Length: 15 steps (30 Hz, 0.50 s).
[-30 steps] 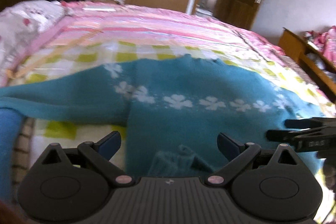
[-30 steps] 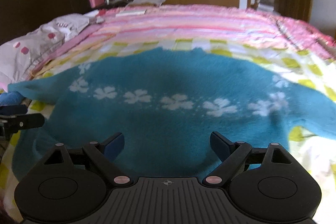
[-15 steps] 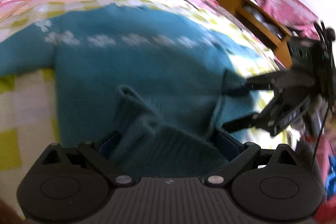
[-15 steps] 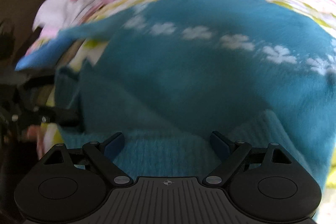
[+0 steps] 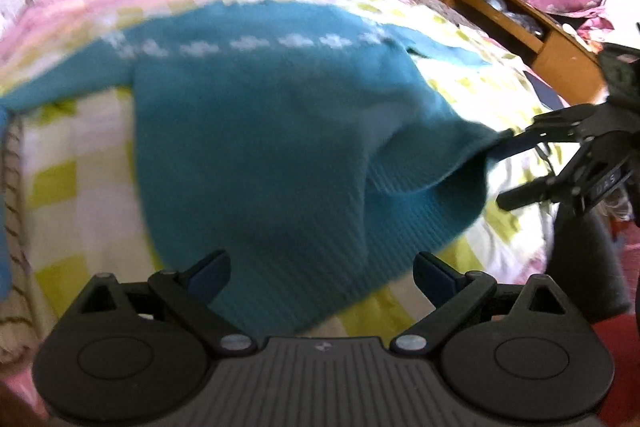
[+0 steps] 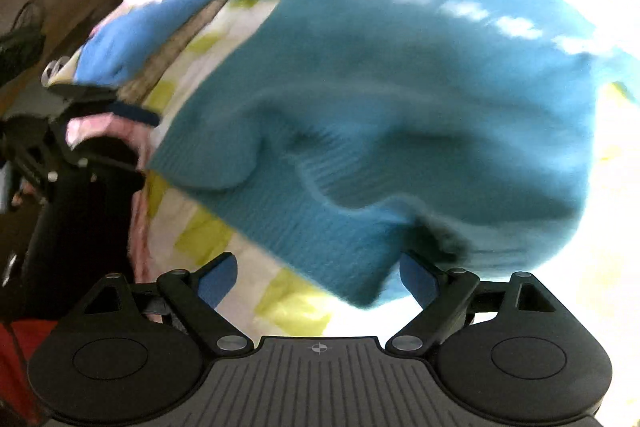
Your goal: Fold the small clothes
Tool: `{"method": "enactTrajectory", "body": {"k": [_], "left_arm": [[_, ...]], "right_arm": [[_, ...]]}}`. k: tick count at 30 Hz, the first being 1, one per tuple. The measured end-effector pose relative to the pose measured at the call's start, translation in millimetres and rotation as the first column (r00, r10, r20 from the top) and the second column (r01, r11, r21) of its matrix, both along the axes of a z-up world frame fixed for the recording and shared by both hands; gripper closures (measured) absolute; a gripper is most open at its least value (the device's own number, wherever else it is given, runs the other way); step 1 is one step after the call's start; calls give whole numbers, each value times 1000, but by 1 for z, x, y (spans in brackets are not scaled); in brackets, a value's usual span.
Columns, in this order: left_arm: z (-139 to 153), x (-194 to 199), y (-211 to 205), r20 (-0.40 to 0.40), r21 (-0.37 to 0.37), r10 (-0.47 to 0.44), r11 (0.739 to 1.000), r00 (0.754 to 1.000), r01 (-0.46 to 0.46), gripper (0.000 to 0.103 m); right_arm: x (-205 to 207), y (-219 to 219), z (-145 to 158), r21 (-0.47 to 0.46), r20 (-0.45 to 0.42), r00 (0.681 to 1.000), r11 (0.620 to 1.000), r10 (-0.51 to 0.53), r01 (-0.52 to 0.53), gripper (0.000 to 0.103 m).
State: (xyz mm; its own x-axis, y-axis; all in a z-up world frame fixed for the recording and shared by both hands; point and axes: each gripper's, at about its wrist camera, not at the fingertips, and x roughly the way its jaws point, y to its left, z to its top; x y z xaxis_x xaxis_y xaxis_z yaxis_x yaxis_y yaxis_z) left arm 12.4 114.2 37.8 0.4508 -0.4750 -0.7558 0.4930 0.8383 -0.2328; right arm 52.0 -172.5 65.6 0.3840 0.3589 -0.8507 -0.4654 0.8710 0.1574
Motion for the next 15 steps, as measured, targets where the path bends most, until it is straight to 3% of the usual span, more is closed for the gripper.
{"method": "enactTrajectory", "body": {"k": [3, 8, 12, 15], "left_arm": [[-5, 2, -14, 47, 37, 32, 999, 998, -34, 1], [-16, -11, -33, 67, 63, 17, 998, 998, -22, 1], [-19, -16, -42, 70, 90, 8, 996, 997, -14, 1], [-18, -13, -42, 54, 75, 25, 997, 998, -29, 1]], "right_arm": [[-6, -6, 4, -63, 132, 989, 996, -60, 69, 14], [-31, -2, 2, -220, 287, 957, 970, -38, 104, 14], [-45, -14, 11, -172, 316, 945, 974, -87, 147, 14], [-44, -13, -4, -206, 292, 953, 968, -77, 142, 14]]}}
